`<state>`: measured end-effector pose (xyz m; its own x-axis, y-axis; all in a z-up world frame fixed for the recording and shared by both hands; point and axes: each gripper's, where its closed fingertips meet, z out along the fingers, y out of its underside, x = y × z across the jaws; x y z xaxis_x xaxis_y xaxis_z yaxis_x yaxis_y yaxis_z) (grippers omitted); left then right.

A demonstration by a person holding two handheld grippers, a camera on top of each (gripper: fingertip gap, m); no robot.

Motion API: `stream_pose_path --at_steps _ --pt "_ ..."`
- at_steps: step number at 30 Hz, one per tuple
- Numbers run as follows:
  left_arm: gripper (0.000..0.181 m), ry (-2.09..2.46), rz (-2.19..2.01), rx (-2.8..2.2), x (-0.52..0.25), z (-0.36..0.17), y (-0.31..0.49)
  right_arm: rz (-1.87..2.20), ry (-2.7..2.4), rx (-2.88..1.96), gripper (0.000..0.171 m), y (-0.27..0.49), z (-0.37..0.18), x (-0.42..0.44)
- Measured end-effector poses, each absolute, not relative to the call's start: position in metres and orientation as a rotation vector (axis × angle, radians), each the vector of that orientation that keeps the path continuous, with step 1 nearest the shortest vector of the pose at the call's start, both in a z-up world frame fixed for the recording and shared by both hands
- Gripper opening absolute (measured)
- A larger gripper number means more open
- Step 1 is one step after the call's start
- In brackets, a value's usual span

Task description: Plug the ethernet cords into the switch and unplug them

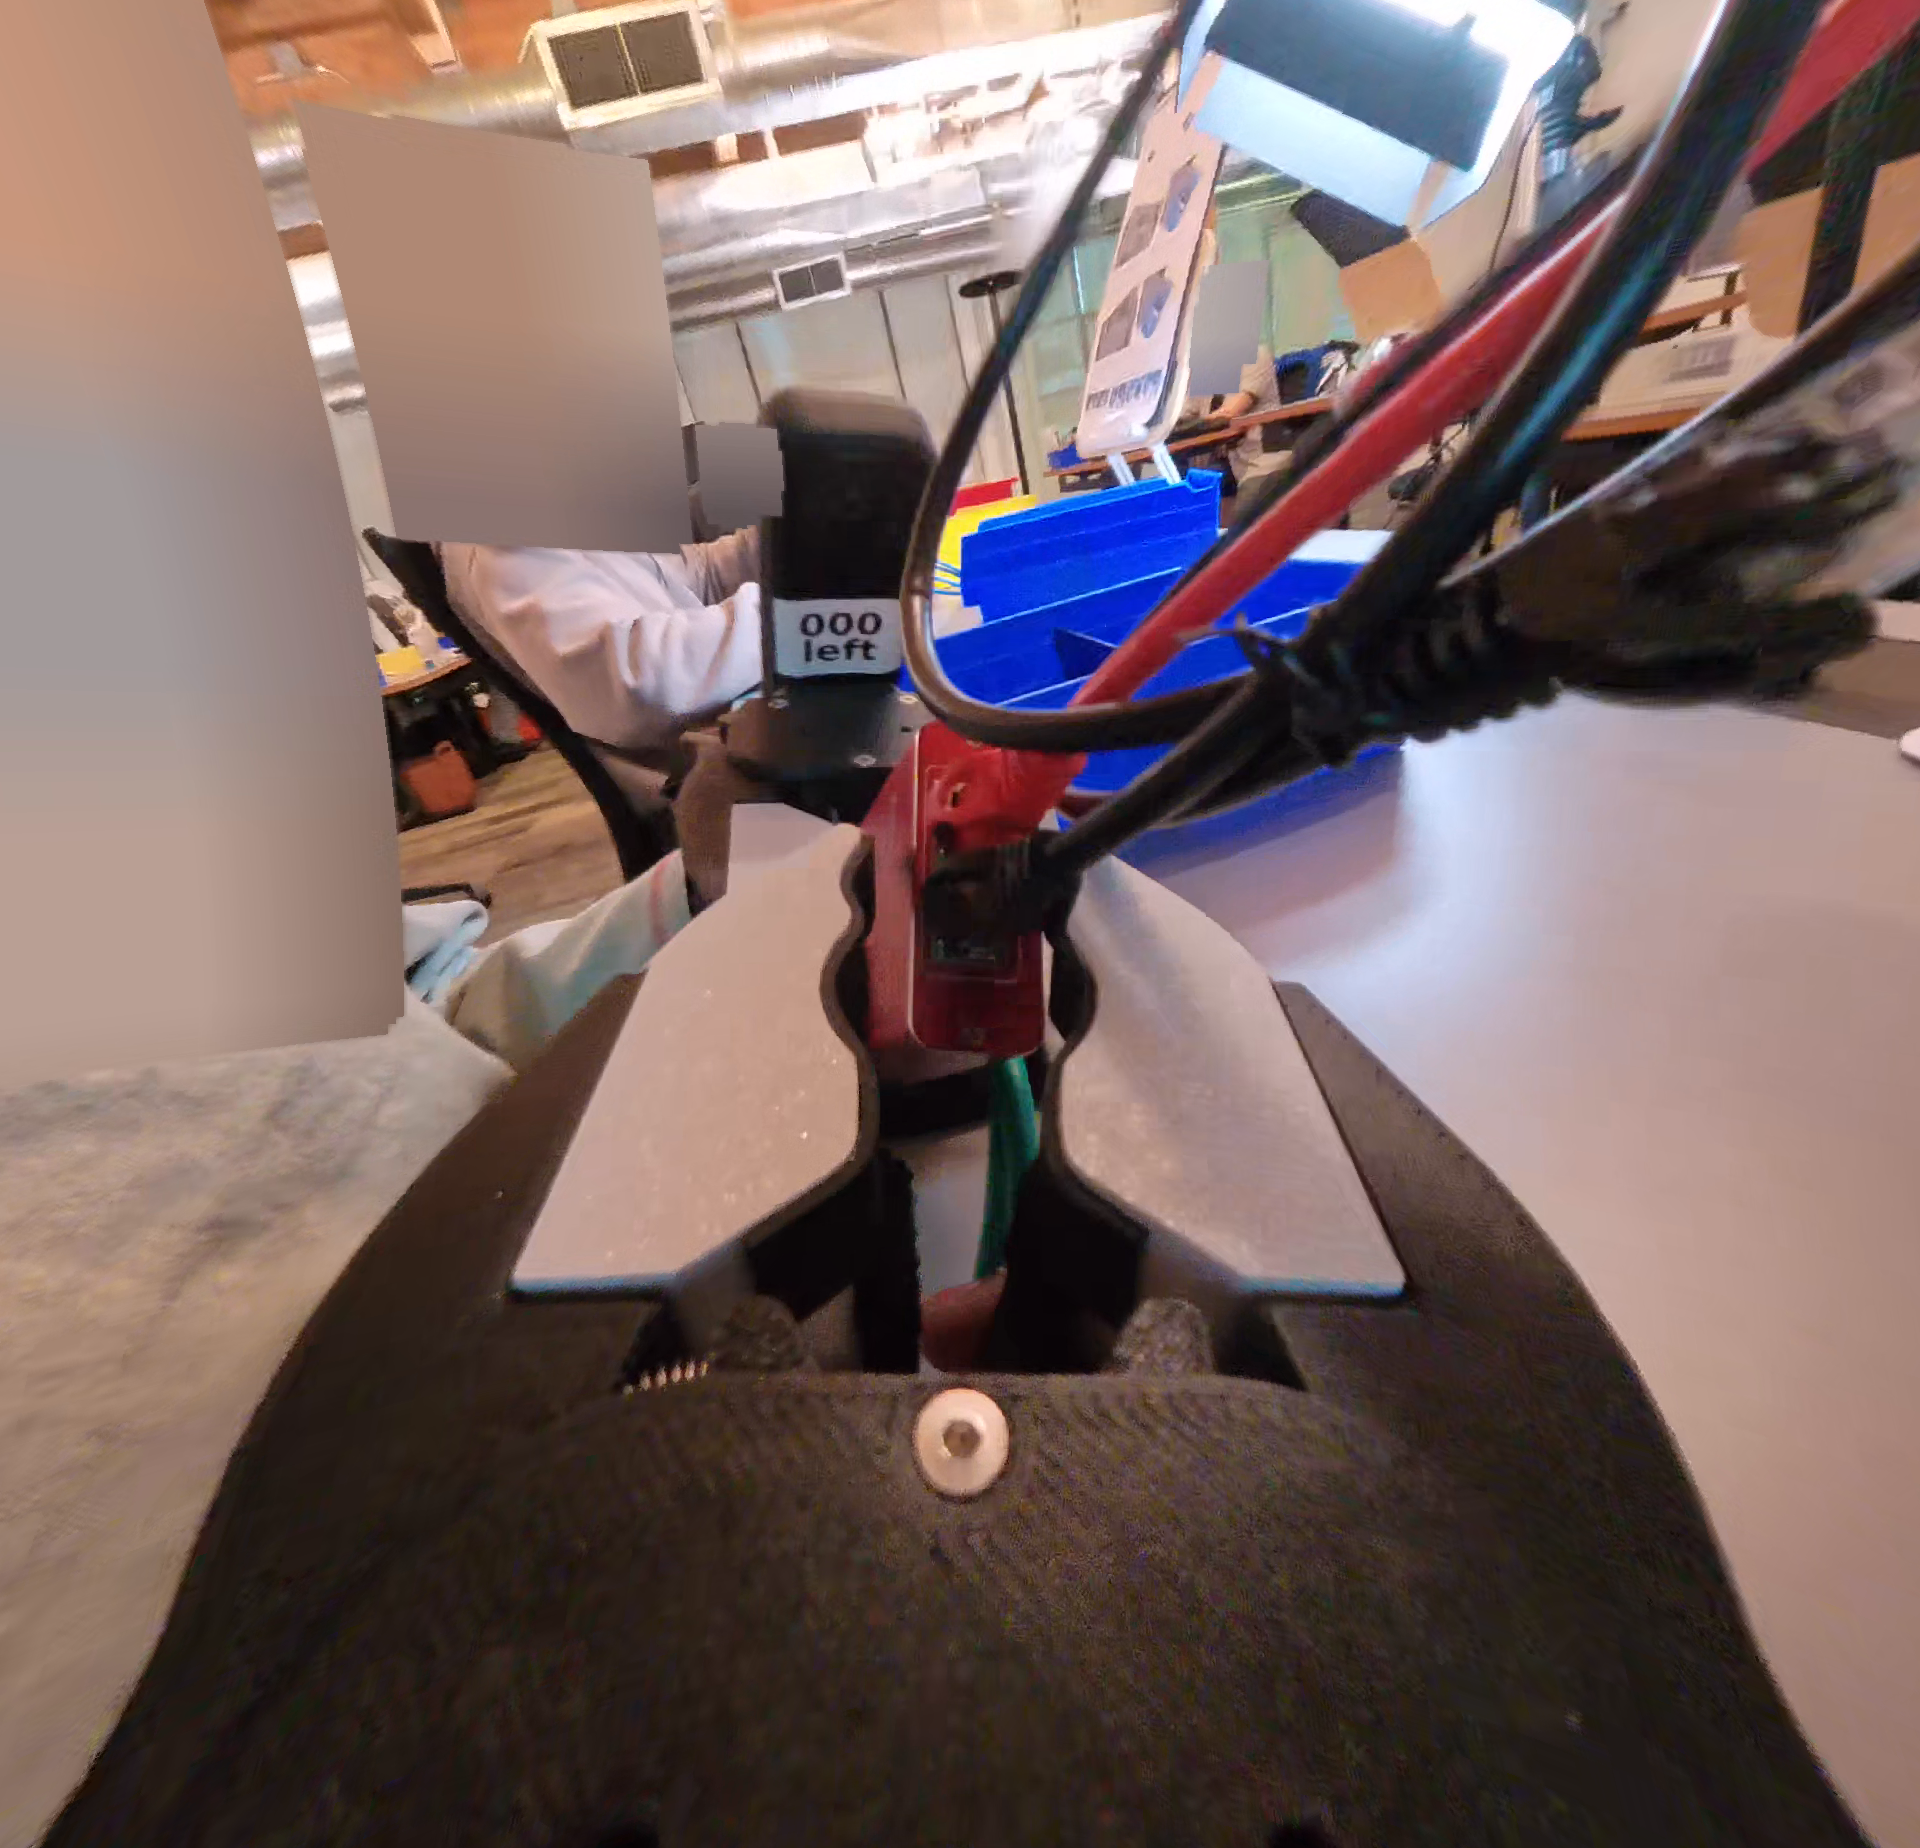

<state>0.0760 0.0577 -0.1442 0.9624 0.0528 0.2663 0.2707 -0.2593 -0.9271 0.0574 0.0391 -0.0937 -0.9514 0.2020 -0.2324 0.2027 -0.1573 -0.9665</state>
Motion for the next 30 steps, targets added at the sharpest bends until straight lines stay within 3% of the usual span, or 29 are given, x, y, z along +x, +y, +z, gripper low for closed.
stream_pose_path --at_steps 5,9,12,18,30 --pt "0.041 -0.233 -0.319 -1.824 0.084 -0.156 0.056 -2.237 2.112 0.476 0.026 0.037 -0.109 0.059" --pt "0.052 -0.169 -0.297 -1.859 0.087 -0.155 0.057 -2.102 2.157 0.459 0.026 0.031 -0.124 0.064" --pt "0.041 -0.232 -0.311 -1.906 0.081 -0.166 0.056 -2.079 2.199 0.49 0.026 0.027 -0.131 0.06" --pt "0.036 -0.353 -0.413 -1.721 0.068 -0.153 0.047 -2.257 1.929 0.594 0.026 0.041 -0.11 0.048" --pt "0.035 -0.364 -0.411 -1.744 0.067 -0.16 0.047 -2.185 1.782 0.661 0.019 0.043 -0.114 0.045"
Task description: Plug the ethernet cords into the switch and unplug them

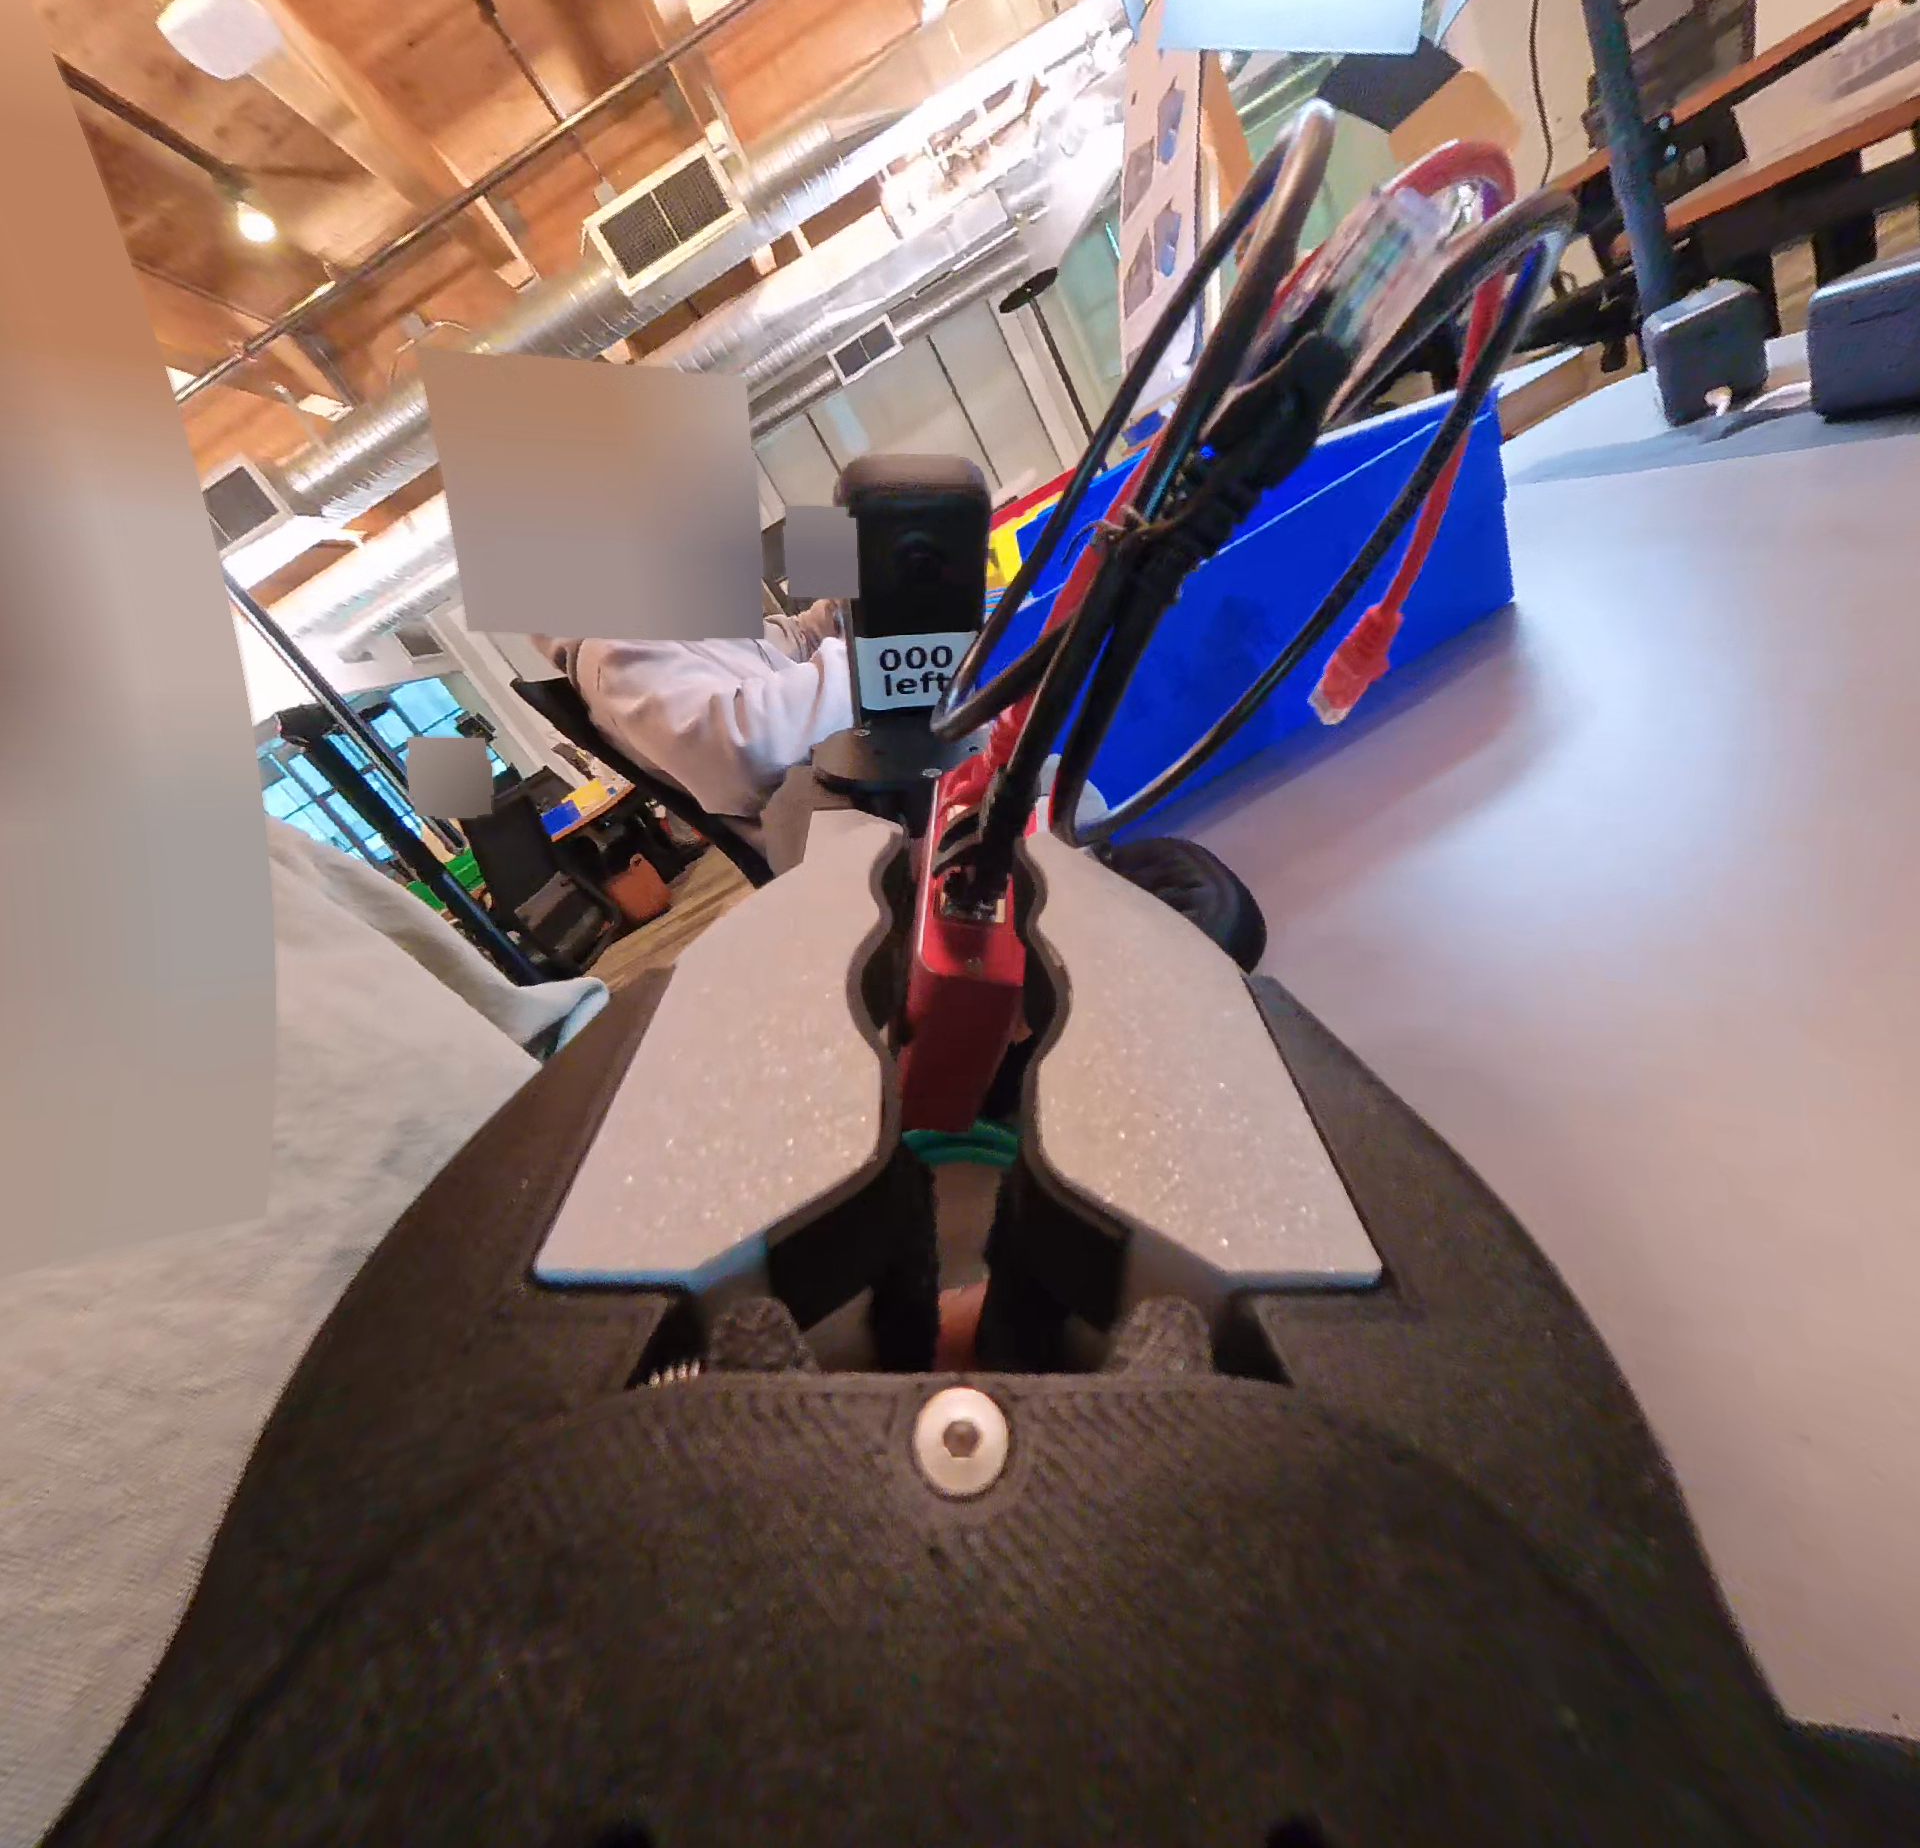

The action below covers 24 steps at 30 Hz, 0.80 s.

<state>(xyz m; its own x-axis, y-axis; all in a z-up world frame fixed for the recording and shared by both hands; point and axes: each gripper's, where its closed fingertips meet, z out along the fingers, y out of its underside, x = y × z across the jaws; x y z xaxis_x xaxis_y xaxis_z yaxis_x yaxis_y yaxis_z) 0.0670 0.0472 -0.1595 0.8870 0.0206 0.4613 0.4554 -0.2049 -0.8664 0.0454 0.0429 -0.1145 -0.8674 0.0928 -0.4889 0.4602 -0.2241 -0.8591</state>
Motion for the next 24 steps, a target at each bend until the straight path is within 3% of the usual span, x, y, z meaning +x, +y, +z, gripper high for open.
stream_pose_path --at_steps 5,9,14,24 --pt "0.035 -0.368 -0.402 -1.757 0.067 -0.162 0.048 -2.156 1.783 0.693 0.017 0.044 -0.117 0.044" --pt "0.035 -0.343 -0.394 -1.771 0.07 -0.163 0.049 -2.093 1.824 0.704 0.027 0.041 -0.125 0.045" --pt "0.035 -0.324 -0.395 -1.815 0.074 -0.168 0.051 -2.096 1.852 0.658 0.019 0.035 -0.126 0.048" --pt "0.035 -0.306 -0.419 -1.806 0.076 -0.167 0.051 -2.107 1.911 0.586 0.017 0.038 -0.125 0.052"
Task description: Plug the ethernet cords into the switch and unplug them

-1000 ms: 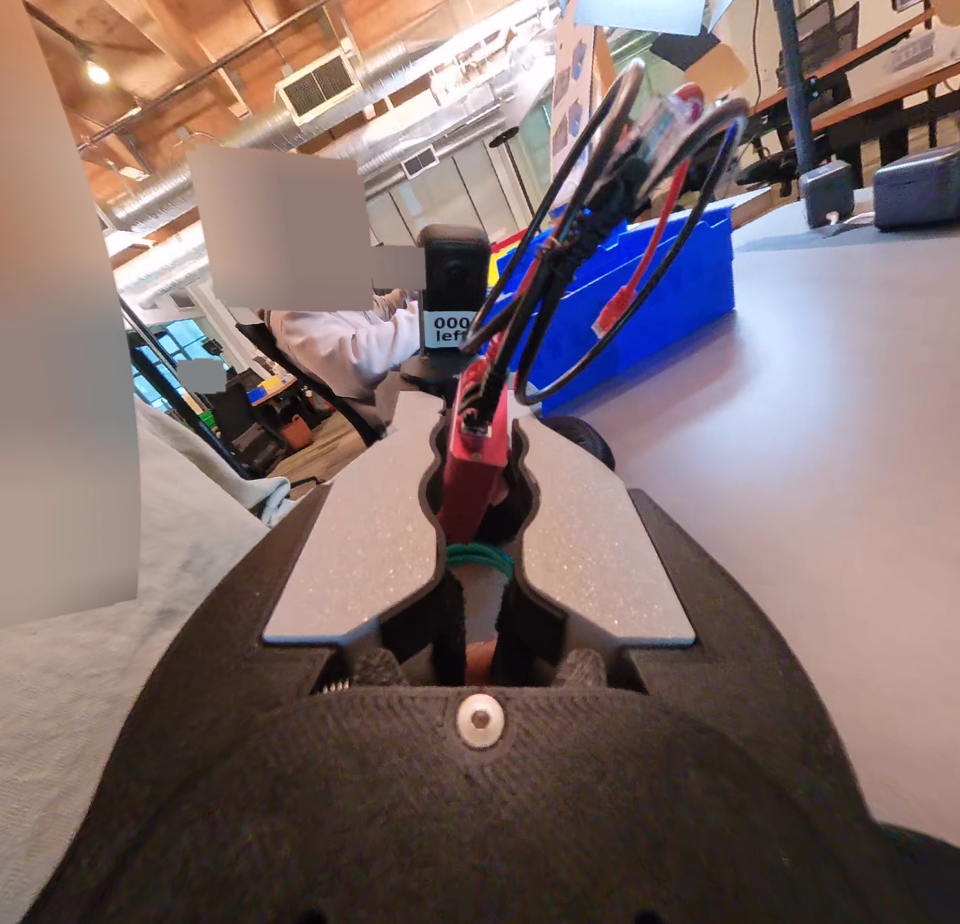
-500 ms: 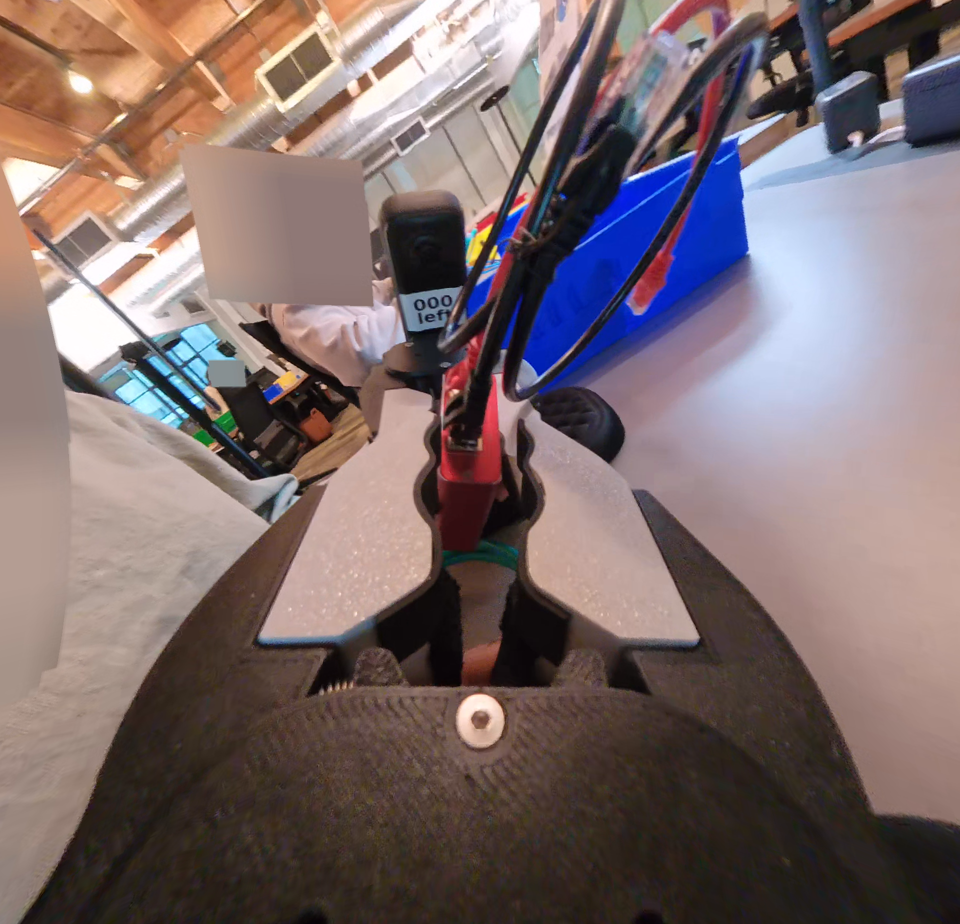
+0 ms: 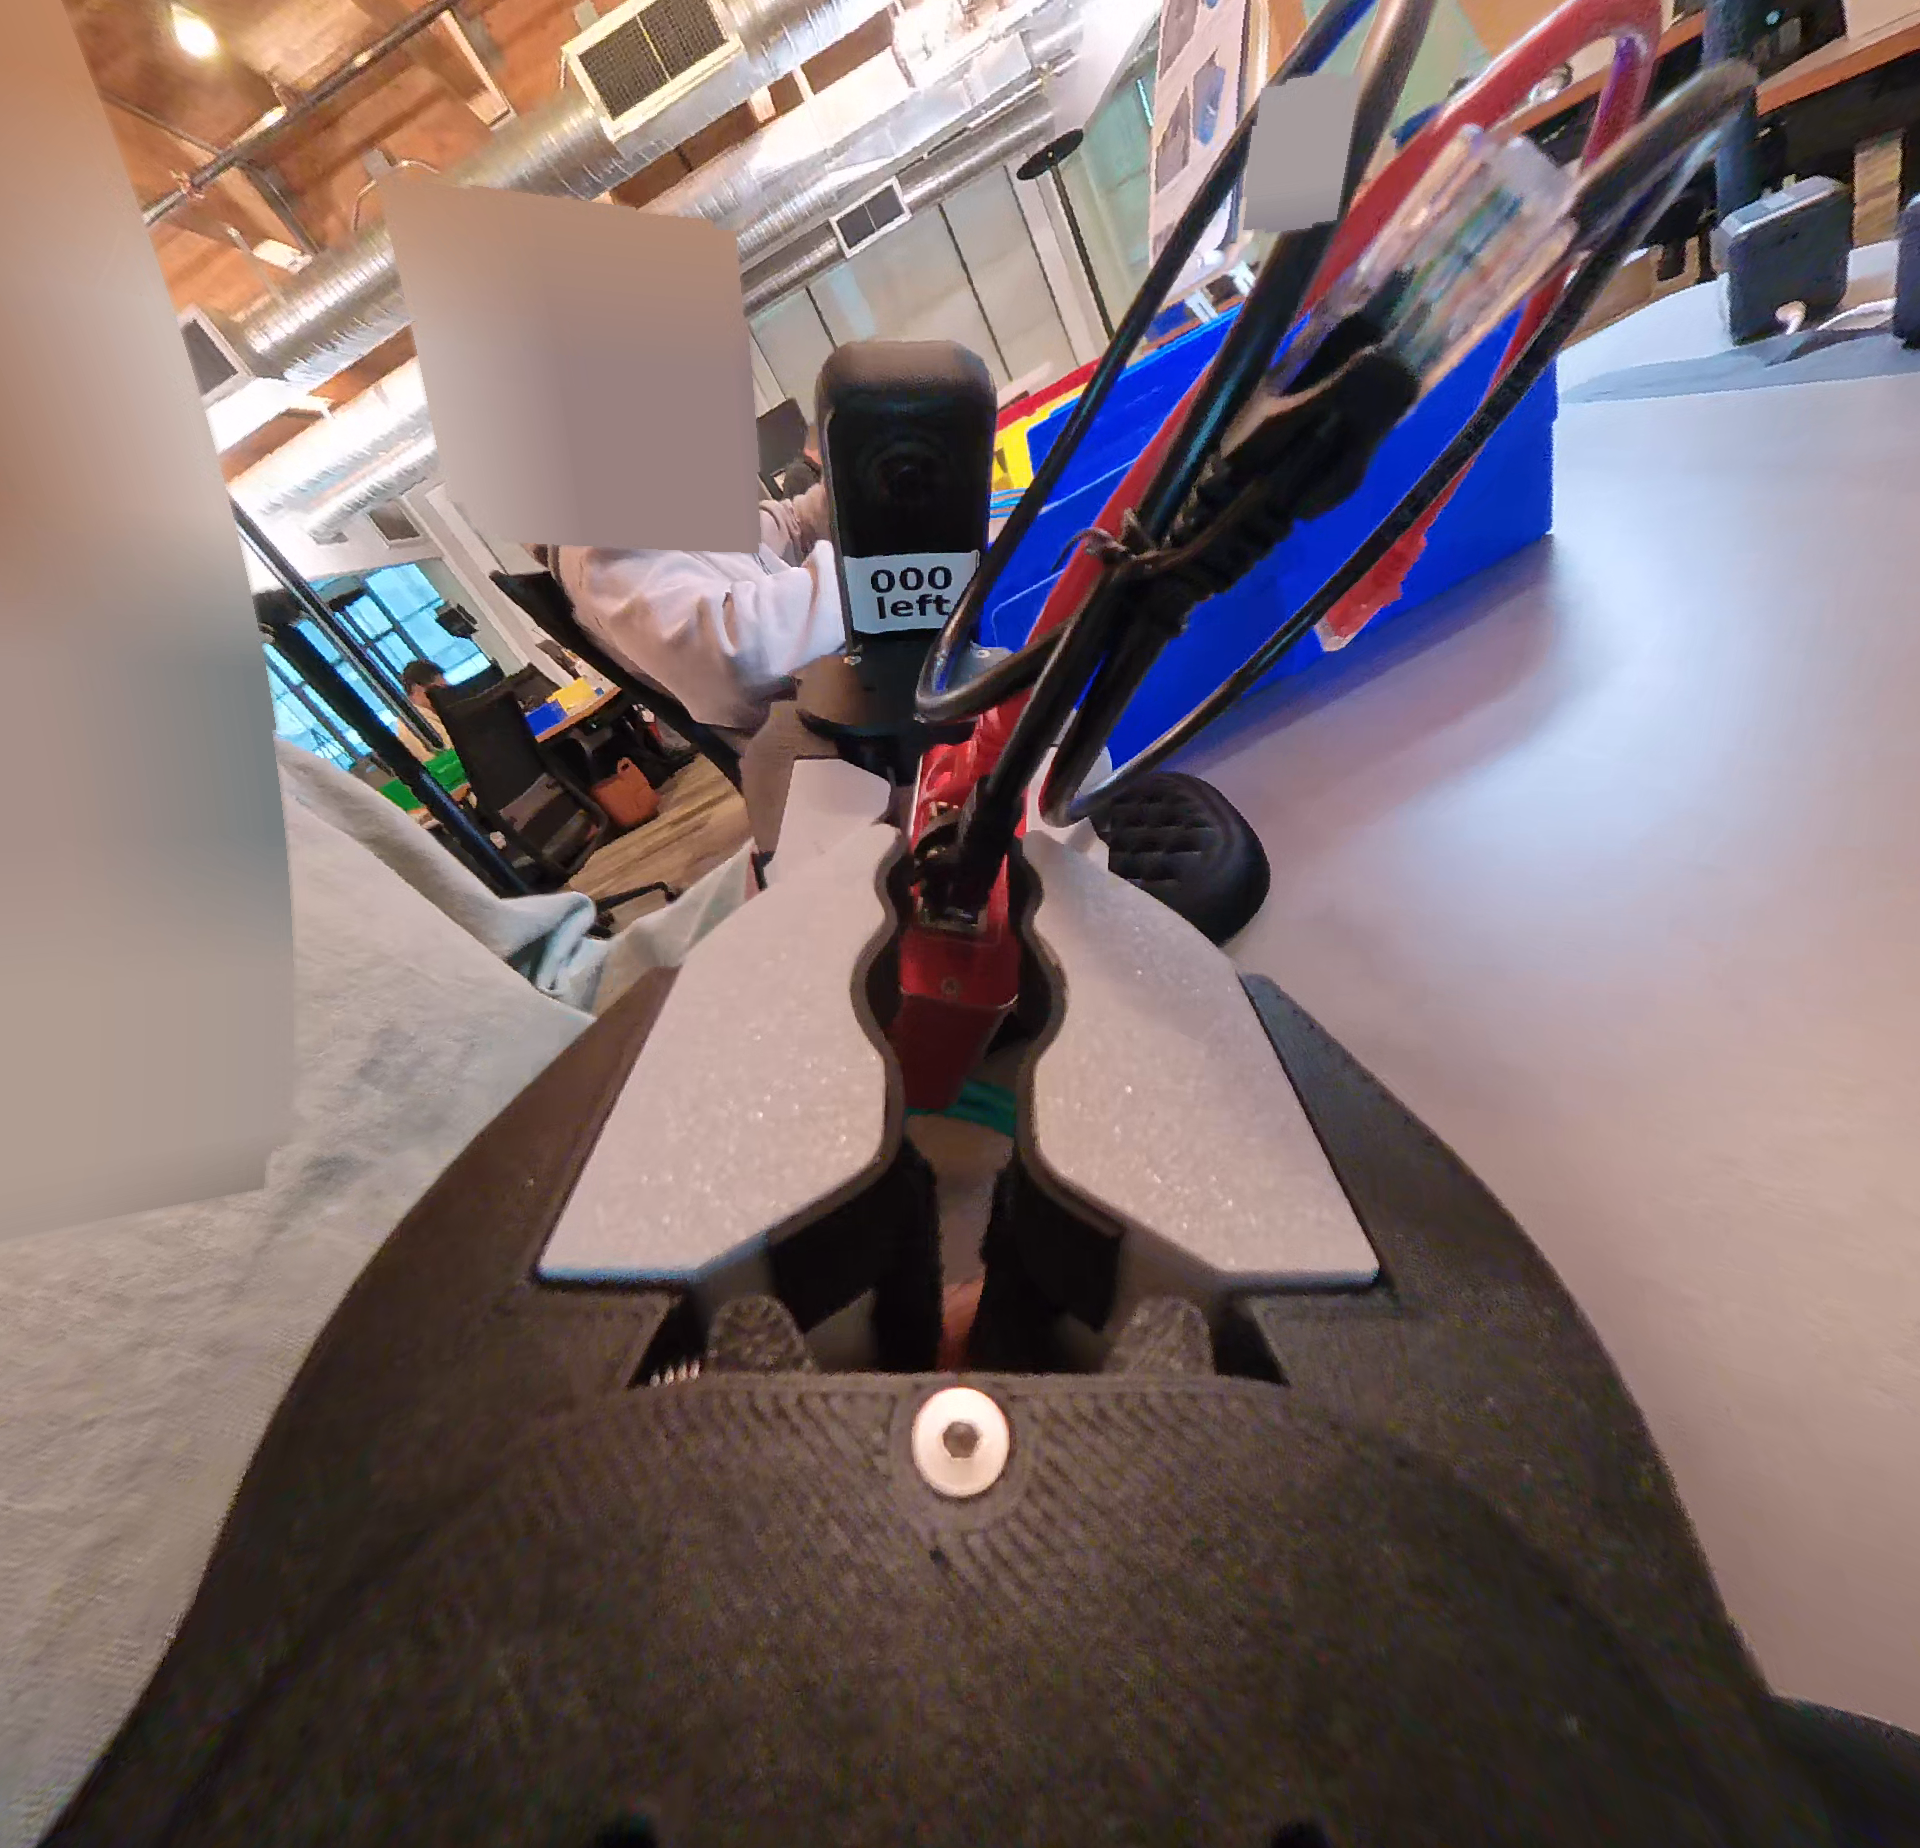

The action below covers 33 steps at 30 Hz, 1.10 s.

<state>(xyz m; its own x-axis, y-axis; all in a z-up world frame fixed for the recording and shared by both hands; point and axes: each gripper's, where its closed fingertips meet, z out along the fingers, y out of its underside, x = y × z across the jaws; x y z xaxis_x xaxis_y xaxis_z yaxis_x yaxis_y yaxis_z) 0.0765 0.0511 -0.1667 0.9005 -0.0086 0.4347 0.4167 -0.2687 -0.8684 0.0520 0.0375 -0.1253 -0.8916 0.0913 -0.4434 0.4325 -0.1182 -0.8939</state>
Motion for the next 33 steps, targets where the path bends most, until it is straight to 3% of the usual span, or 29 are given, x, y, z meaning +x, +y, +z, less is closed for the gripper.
stream_pose_path --at_steps 10,19,30,33 --pt "0.033 -0.334 -0.405 -1.826 0.074 -0.171 0.051 -2.314 2.479 0.29 0.02 0.036 -0.129 0.049" --pt "0.035 -0.366 -0.414 -1.785 0.069 -0.167 0.05 -2.484 2.665 0.227 0.02 0.034 -0.124 0.043" --pt "0.032 -0.336 -0.444 -1.736 0.071 -0.159 0.048 -2.594 2.408 0.365 0.016 0.032 -0.114 0.044" --pt "0.031 -0.267 -0.45 -1.856 0.085 -0.174 0.05 -2.884 2.063 0.604 0.013 0.076 -0.079 0.029"
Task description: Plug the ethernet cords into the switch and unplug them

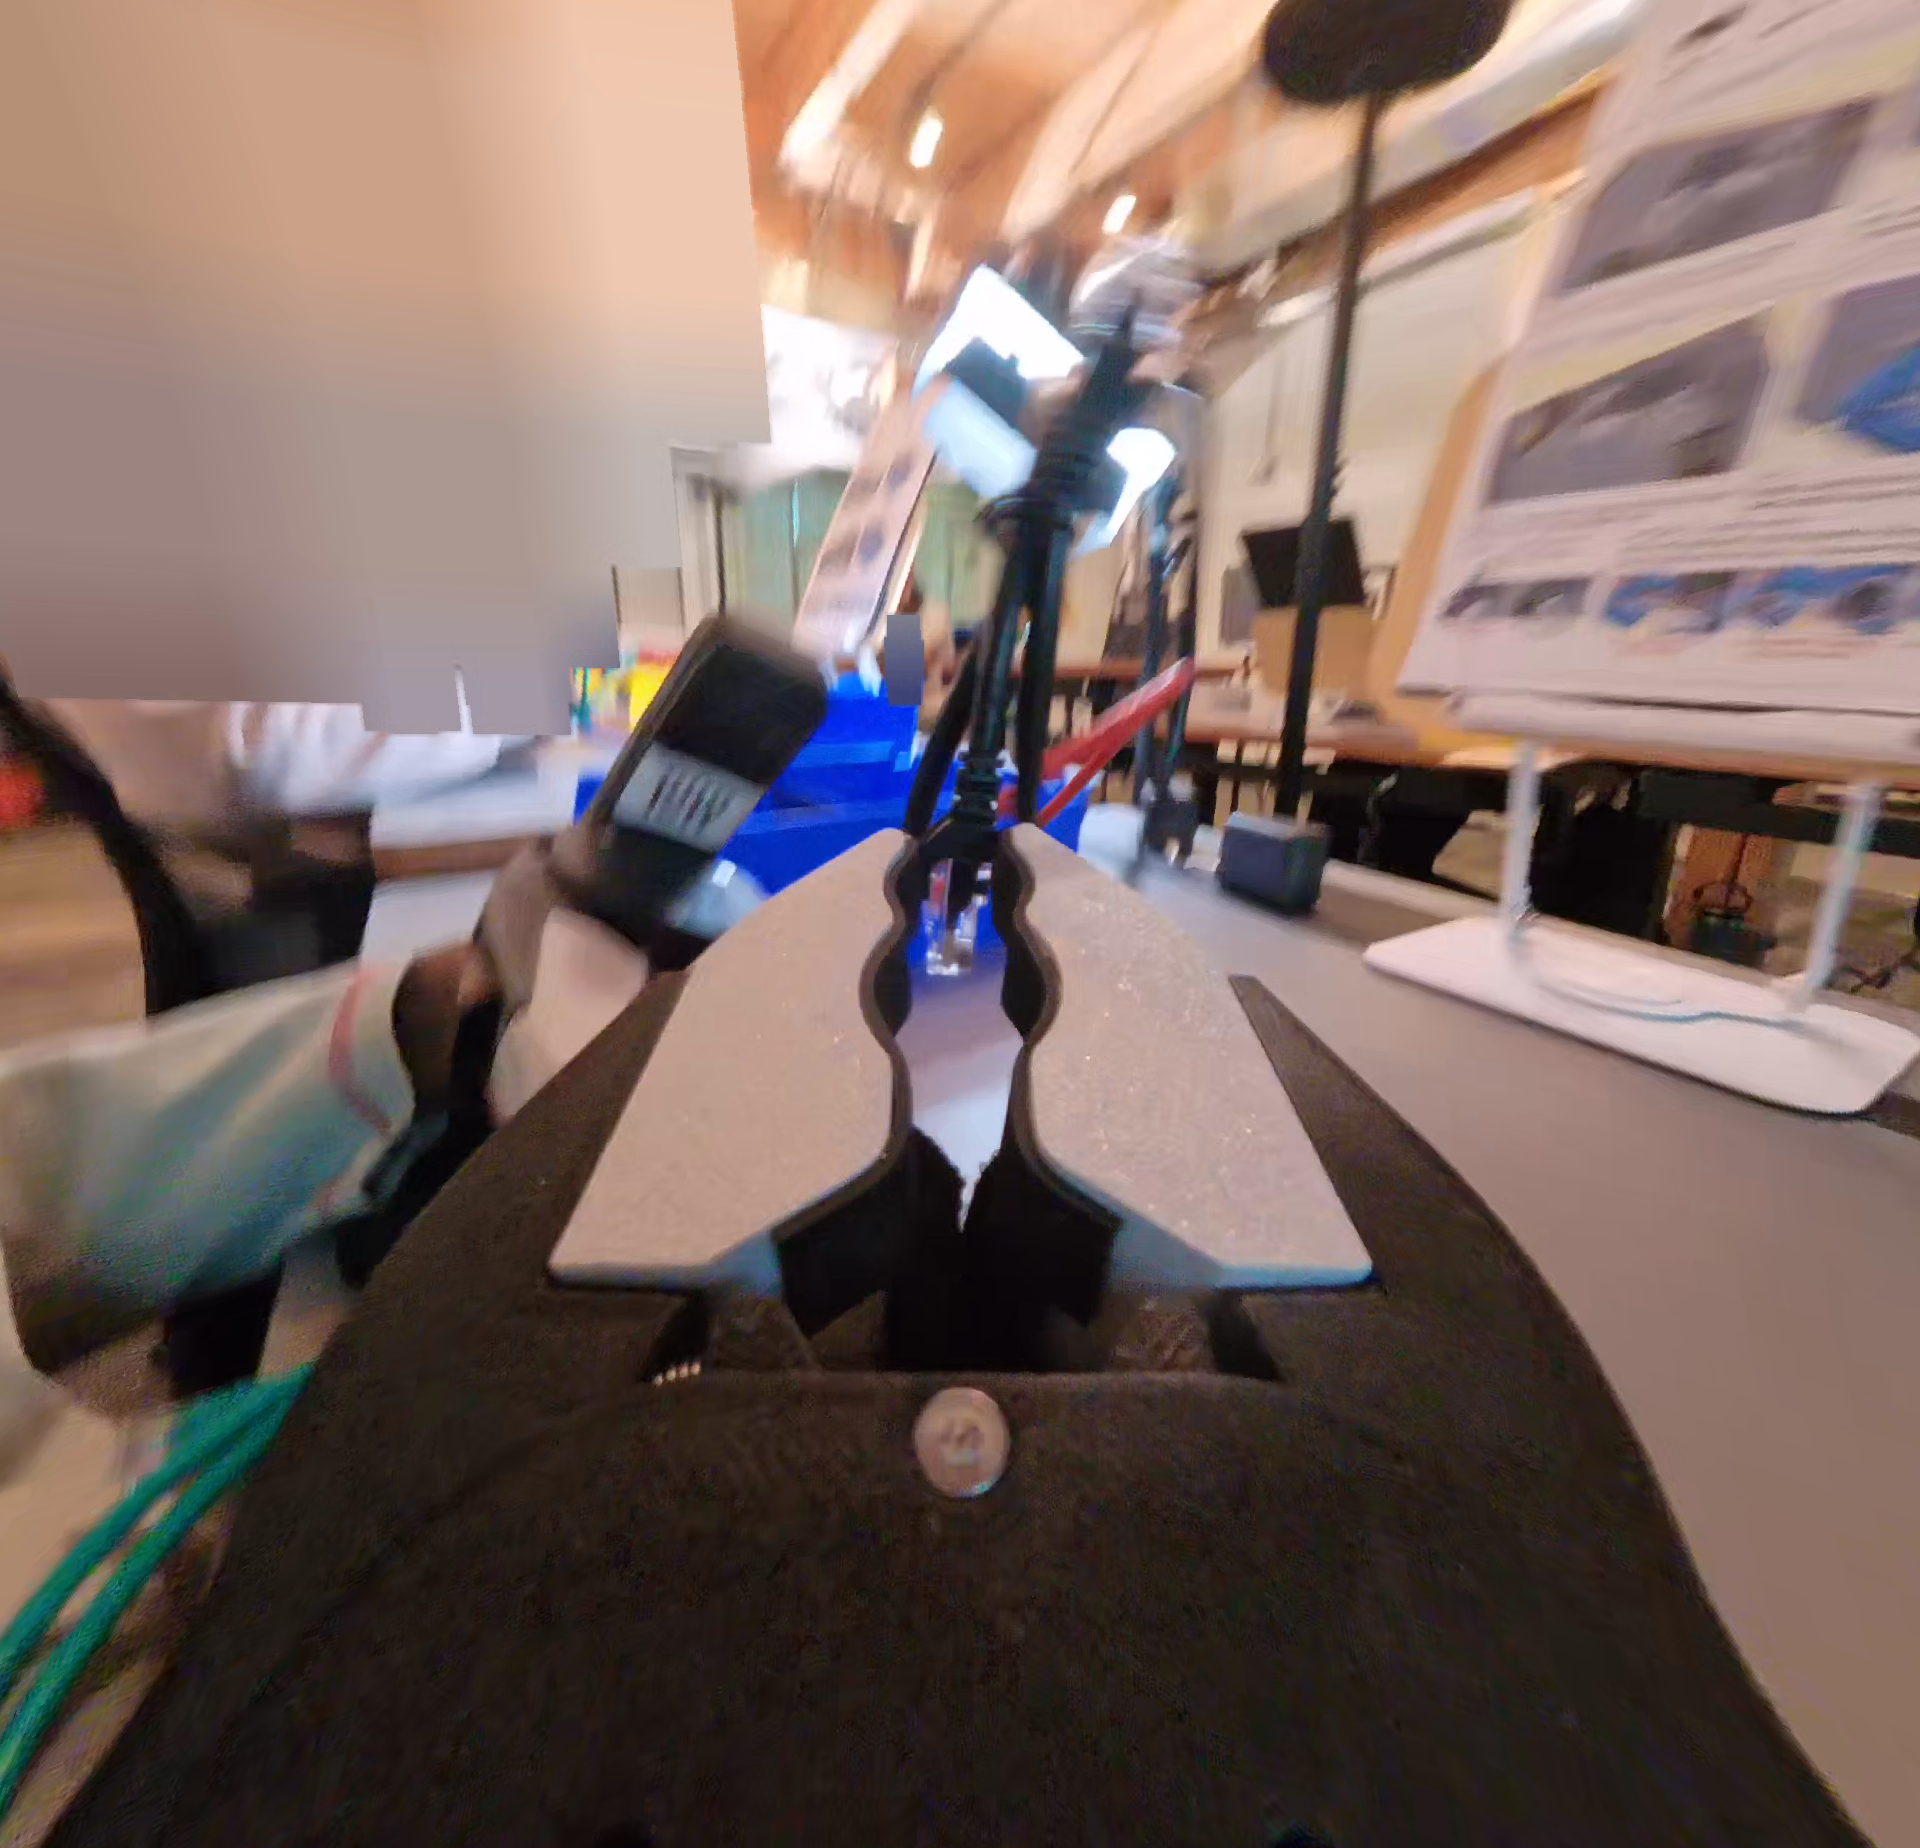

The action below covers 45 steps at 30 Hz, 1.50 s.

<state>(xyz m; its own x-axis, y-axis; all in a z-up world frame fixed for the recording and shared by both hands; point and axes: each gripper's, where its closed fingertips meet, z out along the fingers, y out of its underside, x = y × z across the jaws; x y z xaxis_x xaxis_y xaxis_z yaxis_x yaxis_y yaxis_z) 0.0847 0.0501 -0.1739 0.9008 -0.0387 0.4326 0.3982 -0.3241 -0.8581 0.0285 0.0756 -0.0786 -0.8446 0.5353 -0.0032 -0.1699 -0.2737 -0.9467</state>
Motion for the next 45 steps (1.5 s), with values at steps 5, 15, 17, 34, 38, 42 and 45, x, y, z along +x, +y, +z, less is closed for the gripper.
stream_pose_path --at_steps 5,15,17,34,38,42,45 --pt "0.031 -0.293 -0.441 -1.806 0.079 -0.167 0.049 1.845 -1.536 -0.549 0.014 0.157 -0.06 0.026" --pt "0.032 -0.367 -0.446 -1.696 0.068 -0.156 0.043 0.959 -1.434 -0.886 0.013 0.318 -0.064 0.036" --pt "0.032 -0.369 -0.448 -1.696 0.067 -0.156 0.043 0.688 -1.44 -0.934 0.014 0.348 -0.075 0.039" --pt "0.032 -0.375 -0.458 -1.698 0.067 -0.157 0.043 1.083 -1.567 -1.049 0.027 0.318 -0.135 0.001" --pt "0.032 -0.375 -0.462 -1.696 0.067 -0.157 0.043 1.533 -1.527 -0.939 0.034 0.27 -0.1 0.009" --pt "0.032 -0.367 -0.465 -1.692 0.068 -0.156 0.043 2.011 -1.583 -0.744 0.039 0.192 -0.068 0.026" --pt "0.032 -0.353 -0.466 -1.693 0.069 -0.156 0.043 2.255 -1.744 -0.64 0.034 0.123 -0.071 0.036"
